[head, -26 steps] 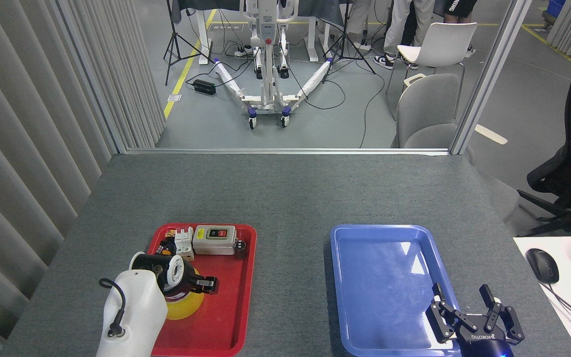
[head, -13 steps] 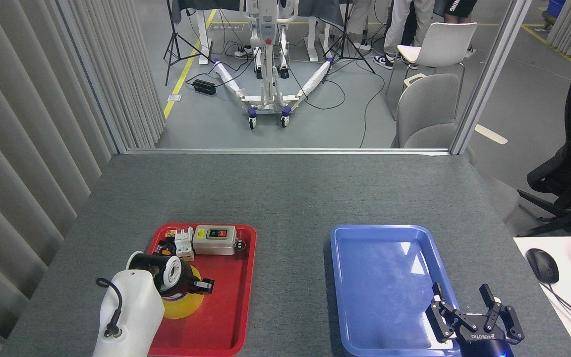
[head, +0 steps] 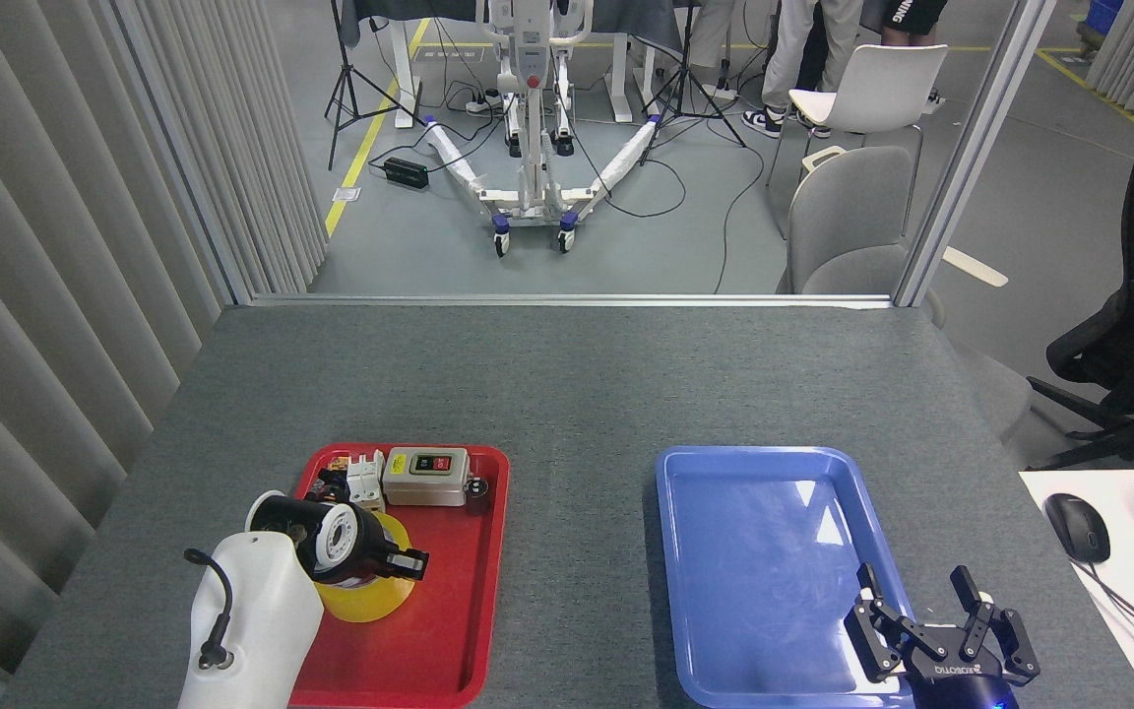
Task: Place and move tape with both arms
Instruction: 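Lift the tape roll with the left gripper and turn it upright, then carry the tape roll with the left gripper toward the blue tray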
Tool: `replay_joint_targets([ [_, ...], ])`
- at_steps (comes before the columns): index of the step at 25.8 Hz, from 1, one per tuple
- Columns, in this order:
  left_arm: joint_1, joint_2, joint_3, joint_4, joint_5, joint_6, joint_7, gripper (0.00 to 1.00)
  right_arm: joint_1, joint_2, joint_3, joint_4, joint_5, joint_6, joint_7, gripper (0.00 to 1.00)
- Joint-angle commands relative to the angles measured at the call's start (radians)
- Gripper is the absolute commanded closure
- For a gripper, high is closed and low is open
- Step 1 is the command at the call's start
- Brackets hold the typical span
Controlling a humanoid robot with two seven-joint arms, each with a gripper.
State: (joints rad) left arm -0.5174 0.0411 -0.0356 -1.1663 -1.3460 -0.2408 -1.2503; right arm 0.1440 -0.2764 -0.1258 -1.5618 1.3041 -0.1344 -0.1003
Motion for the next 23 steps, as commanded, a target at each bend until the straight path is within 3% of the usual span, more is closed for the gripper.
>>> replay_joint_targets([
  [1,0.005,0.000,0.014,-0.007,0.045,-0.009,-0.003,0.85,-0.001,0.000,0.000,0.002,0.001,0.001,0.004,0.00],
  [4,0.023,0.002,0.040,-0.019,0.071,0.005,-0.001,0.87,0.002,0.005,0.002,0.000,0.001,0.001,0.004,0.00],
  [9,0.069,0.002,0.161,-0.115,0.172,0.006,0.008,1.00,0.002,0.003,0.002,0.000,0.001,-0.001,0.004,0.00],
  [14,0.105,0.014,0.249,-0.211,0.307,-0.008,0.042,1.00,0.000,-0.003,0.002,0.002,0.001,-0.001,0.004,0.00],
  [16,0.114,0.017,0.287,-0.227,0.438,-0.034,0.052,1.00,0.002,-0.009,0.002,0.003,0.001,-0.002,0.005,0.00],
  [18,0.129,0.023,0.326,-0.230,0.656,-0.104,0.045,1.00,0.002,-0.011,0.002,0.012,0.000,0.001,0.004,0.00],
  [21,0.140,0.036,0.344,-0.230,0.746,-0.202,0.037,1.00,0.002,-0.033,0.008,0.042,-0.083,-0.004,0.001,0.00],
  [23,0.145,0.029,0.375,-0.225,0.818,-0.238,-0.003,1.00,-0.001,-0.109,0.067,0.069,-0.190,-0.017,-0.012,0.00],
])
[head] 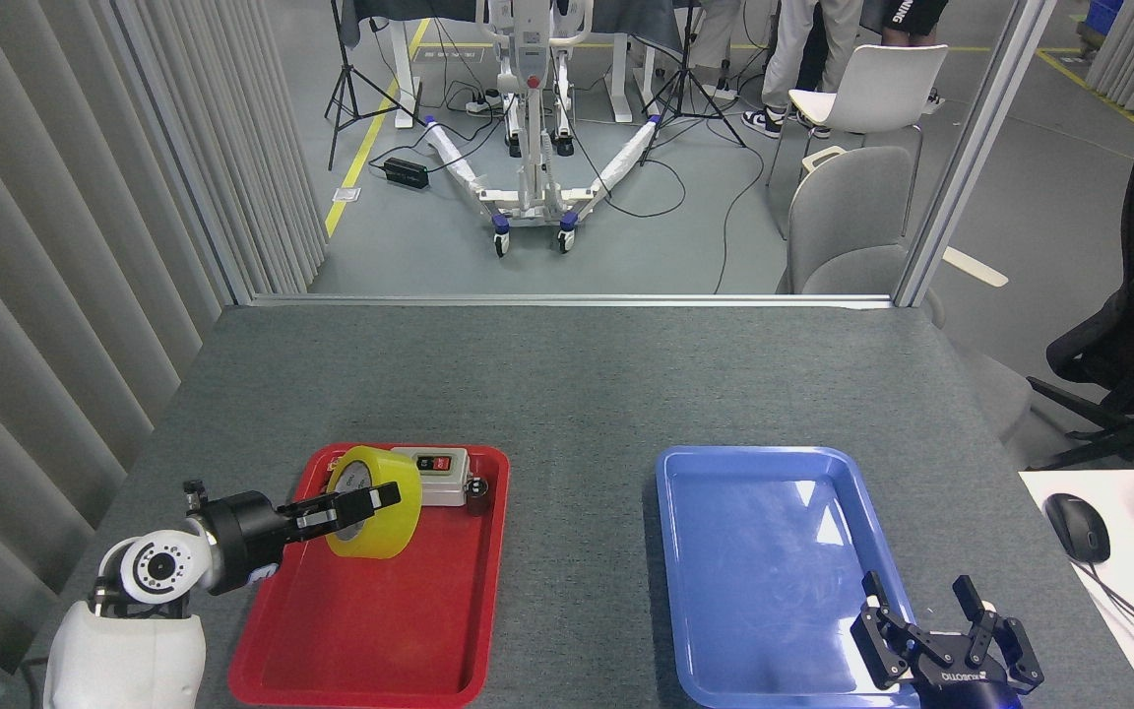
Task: Place and move tape with both arms
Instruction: 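Carry the tape roll with the left gripper toward the blue tray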
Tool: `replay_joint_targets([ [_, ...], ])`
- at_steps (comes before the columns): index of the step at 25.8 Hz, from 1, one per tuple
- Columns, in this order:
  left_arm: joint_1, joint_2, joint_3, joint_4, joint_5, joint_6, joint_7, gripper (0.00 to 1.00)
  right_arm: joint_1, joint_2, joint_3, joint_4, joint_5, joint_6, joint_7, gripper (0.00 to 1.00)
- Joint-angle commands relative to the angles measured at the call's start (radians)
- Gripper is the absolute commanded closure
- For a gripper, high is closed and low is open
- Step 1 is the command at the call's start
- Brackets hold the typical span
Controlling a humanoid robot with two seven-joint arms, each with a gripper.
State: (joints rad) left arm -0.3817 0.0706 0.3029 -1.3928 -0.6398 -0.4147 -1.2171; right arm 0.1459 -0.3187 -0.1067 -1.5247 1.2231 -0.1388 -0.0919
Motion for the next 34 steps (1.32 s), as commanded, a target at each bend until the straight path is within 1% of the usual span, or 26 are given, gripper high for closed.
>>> replay_joint_targets([
  [1,0.010,0.000,0.042,0.001,0.210,-0.061,-0.074,1.00,-0.011,-0.105,0.085,0.037,-0.165,-0.015,-0.022,0.00],
  [3,0.020,0.011,0.033,-0.011,0.439,-0.022,-0.139,1.00,-0.029,-0.155,0.131,0.041,-0.244,-0.015,-0.037,0.00],
  [4,0.027,0.018,0.027,-0.022,0.508,0.008,-0.154,1.00,-0.031,-0.169,0.147,0.041,-0.263,-0.018,-0.046,0.00],
  [5,0.030,0.034,0.021,-0.032,0.545,0.050,-0.173,1.00,-0.032,-0.178,0.160,0.041,-0.272,-0.019,-0.055,0.00],
  [7,0.038,0.058,-0.008,-0.068,0.631,0.100,-0.228,1.00,-0.032,-0.195,0.196,0.031,-0.274,-0.038,-0.089,0.00],
  [8,0.046,0.063,-0.021,-0.089,0.721,0.109,-0.259,1.00,-0.031,-0.215,0.220,0.026,-0.272,-0.070,-0.115,0.00],
  [10,0.113,0.077,-0.030,-0.152,0.905,0.122,-0.289,1.00,-0.034,-0.292,0.277,0.026,-0.275,-0.166,-0.169,0.00],
  [12,0.181,0.117,-0.039,-0.245,1.065,0.171,-0.295,1.00,-0.039,-0.379,0.332,0.023,-0.275,-0.277,-0.184,0.00],
  [13,0.198,0.136,-0.053,-0.281,1.123,0.211,-0.297,1.00,-0.045,-0.404,0.348,0.021,-0.275,-0.326,-0.186,0.00],
  [14,0.210,0.156,-0.071,-0.313,1.180,0.263,-0.300,1.00,-0.052,-0.418,0.361,0.018,-0.277,-0.380,-0.186,0.00],
  [15,0.215,0.161,-0.085,-0.336,1.210,0.303,-0.306,1.00,-0.055,-0.425,0.371,0.017,-0.275,-0.430,-0.186,0.00],
  [16,0.215,0.156,-0.091,-0.338,1.223,0.326,-0.308,1.00,-0.057,-0.430,0.375,0.012,-0.275,-0.481,-0.186,0.00],
  [18,0.208,0.147,-0.107,-0.338,1.224,0.324,-0.308,1.00,-0.057,-0.457,0.375,-0.025,-0.277,-0.579,-0.186,0.00],
  [20,0.205,0.133,-0.154,-0.338,1.224,0.321,-0.308,1.00,-0.060,-0.479,0.377,-0.046,-0.281,-0.647,-0.189,0.00],
  [24,0.211,0.097,-0.263,-0.331,1.212,0.261,-0.305,1.00,-0.075,-0.476,0.384,-0.058,-0.286,-0.647,-0.189,0.00],
  [27,0.213,0.077,-0.344,-0.292,1.141,0.197,-0.302,1.00,-0.095,-0.473,0.389,-0.071,-0.298,-0.647,-0.189,0.00],
  [28,0.213,0.067,-0.357,-0.275,1.118,0.182,-0.300,1.00,-0.100,-0.471,0.398,-0.069,-0.329,-0.647,-0.186,0.00],
  [30,0.213,0.041,-0.363,-0.236,1.091,0.155,-0.300,1.00,-0.120,-0.468,0.432,-0.069,-0.416,-0.647,-0.177,0.00],
  [31,0.211,0.031,-0.370,-0.221,1.080,0.149,-0.300,1.00,-0.131,-0.470,0.452,-0.072,-0.445,-0.647,-0.166,0.00],
  [32,0.210,0.020,-0.380,-0.213,1.068,0.148,-0.300,1.00,-0.138,-0.471,0.464,-0.075,-0.467,-0.647,-0.149,0.00],
  [34,0.205,0.006,-0.383,-0.210,1.052,0.148,-0.300,1.00,-0.140,-0.473,0.467,-0.078,-0.490,-0.647,-0.121,0.00],
])
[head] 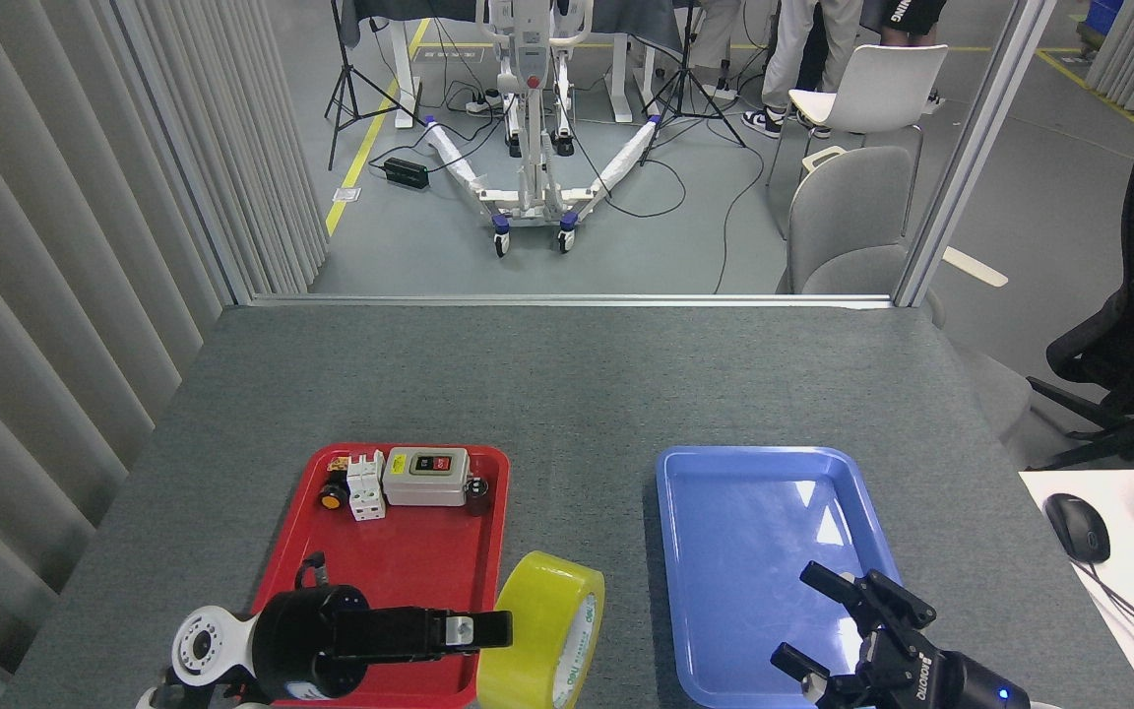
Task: Place and move tape with both arms
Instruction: 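Carry the tape roll with the left gripper toward the blue tray, then reach the right gripper to the tape roll and grasp it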
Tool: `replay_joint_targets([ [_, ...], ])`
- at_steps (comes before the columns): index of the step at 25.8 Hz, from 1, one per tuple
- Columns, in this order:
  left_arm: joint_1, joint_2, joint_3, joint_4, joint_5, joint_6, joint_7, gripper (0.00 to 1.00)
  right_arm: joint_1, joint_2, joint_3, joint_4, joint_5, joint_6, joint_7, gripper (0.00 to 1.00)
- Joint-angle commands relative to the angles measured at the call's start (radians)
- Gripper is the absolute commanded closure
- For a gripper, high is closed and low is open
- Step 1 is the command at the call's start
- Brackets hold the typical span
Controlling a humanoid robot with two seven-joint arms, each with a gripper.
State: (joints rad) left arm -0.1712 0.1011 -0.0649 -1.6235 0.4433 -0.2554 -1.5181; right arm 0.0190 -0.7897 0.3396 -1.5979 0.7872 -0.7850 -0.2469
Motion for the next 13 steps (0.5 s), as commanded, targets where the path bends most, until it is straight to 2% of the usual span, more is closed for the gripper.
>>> replay_joint_targets([
  [1,-0.008,-0.032,-0.015,0.024,-0.035,-0.012,0.001,1.00,-0.013,-0.002,0.024,-0.004,-0.057,0.000,0.044,0.00],
  [6,-0.017,-0.037,-0.015,0.030,-0.063,-0.012,0.001,1.00,-0.014,0.012,0.053,-0.005,-0.059,0.000,0.052,0.00],
  [13,-0.056,-0.034,-0.015,0.070,-0.071,-0.016,0.001,1.00,-0.016,0.104,0.090,-0.031,-0.065,0.000,0.155,0.05],
])
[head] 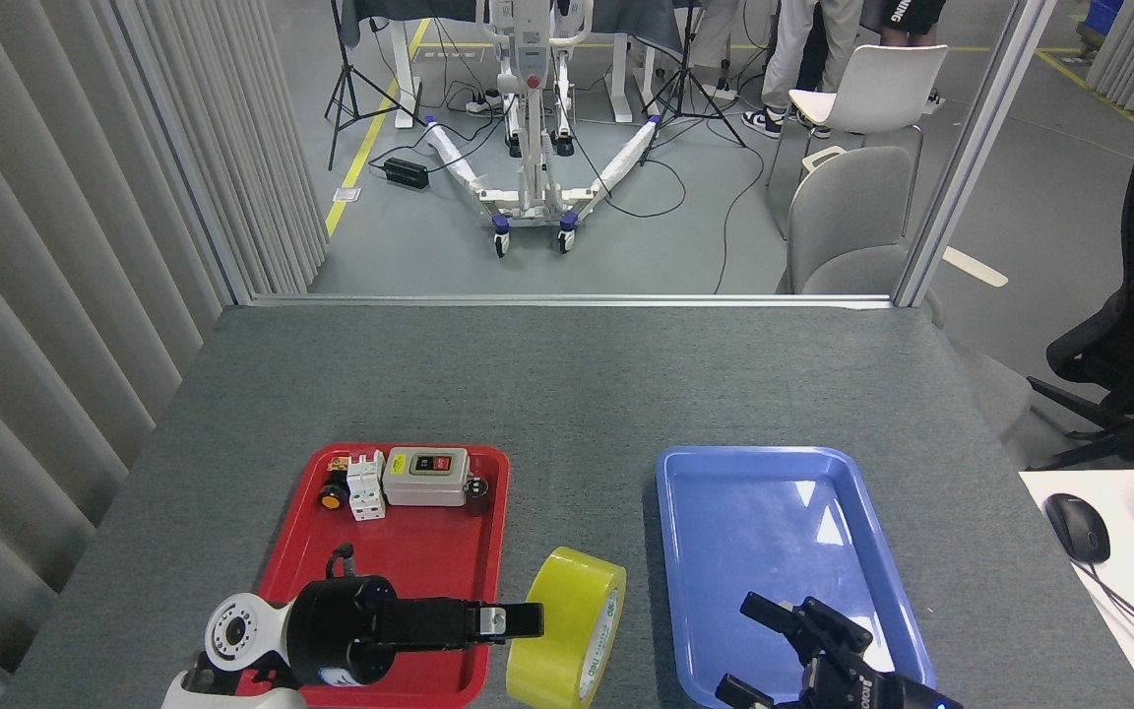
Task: Place and move tape with both arms
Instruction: 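Reach the right gripper to the tape roll and grasp it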
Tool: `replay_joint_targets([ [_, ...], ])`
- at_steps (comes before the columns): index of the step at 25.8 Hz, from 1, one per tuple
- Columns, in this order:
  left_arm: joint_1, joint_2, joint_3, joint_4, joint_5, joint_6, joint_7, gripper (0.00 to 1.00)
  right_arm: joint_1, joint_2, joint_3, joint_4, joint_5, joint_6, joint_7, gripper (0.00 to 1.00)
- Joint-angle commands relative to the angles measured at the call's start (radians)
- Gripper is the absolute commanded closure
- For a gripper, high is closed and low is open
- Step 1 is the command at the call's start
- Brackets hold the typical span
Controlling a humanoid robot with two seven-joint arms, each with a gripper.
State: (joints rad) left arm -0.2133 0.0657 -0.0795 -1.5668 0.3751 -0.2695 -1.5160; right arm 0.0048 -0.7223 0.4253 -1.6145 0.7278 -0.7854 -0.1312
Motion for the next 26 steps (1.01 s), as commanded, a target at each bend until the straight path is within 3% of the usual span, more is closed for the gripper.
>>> replay_joint_targets([
  [1,-0.014,0.005,0.000,0.013,-0.002,-0.005,-0.001,1.00,-0.005,0.047,0.004,-0.015,-0.015,0.000,0.041,0.06],
  [5,-0.009,0.011,0.001,0.011,-0.002,-0.013,-0.006,1.00,-0.048,0.063,0.004,-0.004,-0.024,0.000,0.041,0.06],
  [9,-0.011,0.013,0.001,0.013,-0.002,-0.024,-0.007,1.00,-0.088,0.146,0.018,0.021,-0.022,0.000,0.062,0.06],
  [17,-0.011,0.016,0.001,0.011,-0.002,-0.027,-0.007,1.00,-0.129,0.253,0.041,0.051,-0.010,0.000,0.171,0.06],
  [21,-0.011,0.014,0.001,0.011,-0.002,-0.031,-0.007,1.00,-0.169,0.308,0.050,0.091,-0.008,0.003,0.180,0.12],
  [26,-0.011,0.014,0.003,0.011,-0.002,-0.033,-0.007,1.00,-0.186,0.313,0.066,0.108,-0.008,0.006,0.200,0.28],
])
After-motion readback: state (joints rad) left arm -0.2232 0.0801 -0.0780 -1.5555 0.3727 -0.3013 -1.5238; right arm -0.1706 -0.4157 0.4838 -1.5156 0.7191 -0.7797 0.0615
